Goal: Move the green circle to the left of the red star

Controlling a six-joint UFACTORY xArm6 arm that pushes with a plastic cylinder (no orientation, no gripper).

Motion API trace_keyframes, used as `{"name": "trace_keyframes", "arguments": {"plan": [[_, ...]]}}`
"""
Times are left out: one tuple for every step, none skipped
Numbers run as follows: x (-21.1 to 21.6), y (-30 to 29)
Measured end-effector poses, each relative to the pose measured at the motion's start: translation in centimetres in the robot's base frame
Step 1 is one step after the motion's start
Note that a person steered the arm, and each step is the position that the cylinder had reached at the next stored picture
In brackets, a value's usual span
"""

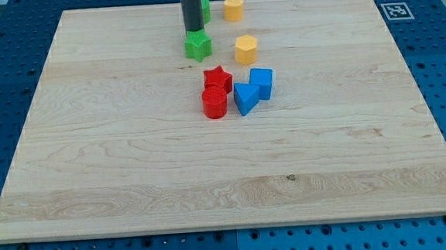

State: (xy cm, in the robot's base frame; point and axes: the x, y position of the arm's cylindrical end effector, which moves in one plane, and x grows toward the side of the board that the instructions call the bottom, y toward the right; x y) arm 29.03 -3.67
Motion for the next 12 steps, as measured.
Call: {"name": "trace_keyframes", "arguments": {"plan": [[0.6,1.7],[-0.6,2.1],[-1.5,5.6],[-2.4,10.1],[-6.8,12.5],[-9.9,11.7],[-9.8,8.6],[-9.7,5.8],[-9.1,5.0],[-8.5,3.4],[-8.4,-0.1],[-8.3,-4.0]]}}
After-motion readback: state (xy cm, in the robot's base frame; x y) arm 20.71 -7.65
